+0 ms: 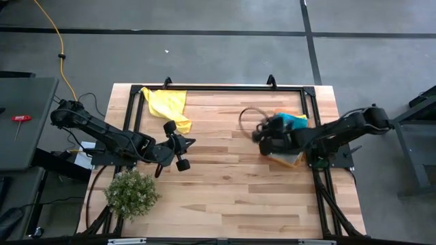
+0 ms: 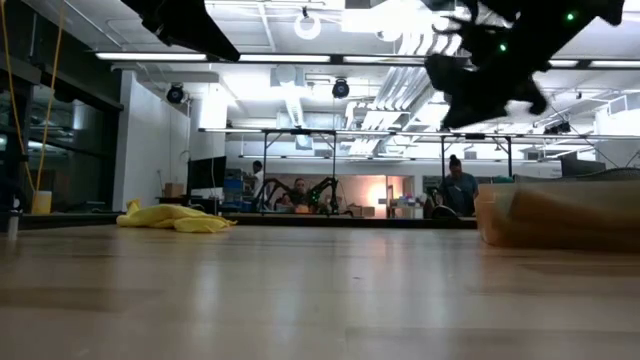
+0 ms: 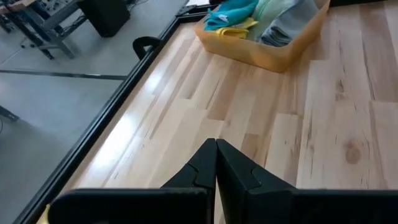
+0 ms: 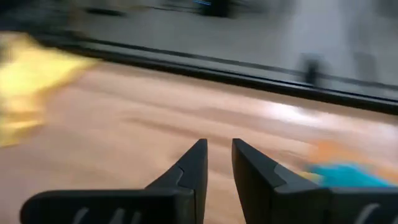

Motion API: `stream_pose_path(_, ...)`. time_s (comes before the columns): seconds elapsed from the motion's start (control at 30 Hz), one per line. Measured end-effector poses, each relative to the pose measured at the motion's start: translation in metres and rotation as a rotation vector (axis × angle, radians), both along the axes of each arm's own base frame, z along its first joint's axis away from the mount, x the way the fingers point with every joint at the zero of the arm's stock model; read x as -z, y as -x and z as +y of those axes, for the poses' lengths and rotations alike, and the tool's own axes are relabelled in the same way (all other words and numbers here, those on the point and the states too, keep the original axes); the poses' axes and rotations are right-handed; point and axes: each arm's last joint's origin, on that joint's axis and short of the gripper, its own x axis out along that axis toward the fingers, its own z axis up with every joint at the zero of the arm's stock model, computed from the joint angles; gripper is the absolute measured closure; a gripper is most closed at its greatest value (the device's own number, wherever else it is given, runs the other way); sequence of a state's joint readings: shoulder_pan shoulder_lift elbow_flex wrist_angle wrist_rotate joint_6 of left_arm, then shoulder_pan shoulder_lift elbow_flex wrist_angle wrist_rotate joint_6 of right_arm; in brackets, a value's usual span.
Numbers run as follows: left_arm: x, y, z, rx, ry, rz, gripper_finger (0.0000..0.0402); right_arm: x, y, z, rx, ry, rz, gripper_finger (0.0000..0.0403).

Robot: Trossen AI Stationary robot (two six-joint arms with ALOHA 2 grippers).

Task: Fold microfiber towels
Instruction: Fold the yellow microfiber cloth

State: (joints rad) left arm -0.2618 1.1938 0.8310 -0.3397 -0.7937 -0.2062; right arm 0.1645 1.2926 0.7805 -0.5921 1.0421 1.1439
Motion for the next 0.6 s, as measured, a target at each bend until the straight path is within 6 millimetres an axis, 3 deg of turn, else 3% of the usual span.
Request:
stream_pose_path(0.2, 0.000, 0.000, 0.000, -0.001, 0.000, 0.000, 0.0402, 0.000, -0.027, 0.026, -0.529, 0.069, -0.174, 0.0338)
stream_pose_path(0.33, 0.000, 0.000, 0.000, 0.000, 0.000, 0.000, 0.0402, -0.003, -0.029, 0.035, -0.950, 0.153, -0.288, 0.0338)
stream_pose_path(0.4, 0.000, 0.000, 0.000, 0.000, 0.000, 0.000, 0.0402, -0.003, -0.028, 0.036, -1.026, 0.193, -0.322, 0.0338)
stream_pose_path(0.6, 0.002, -0.001, 0.000, -0.002, -0.002, 0.009, 0.0401, -0.002, -0.027, 0.035, -1.010, 0.210, -0.312, 0.0338)
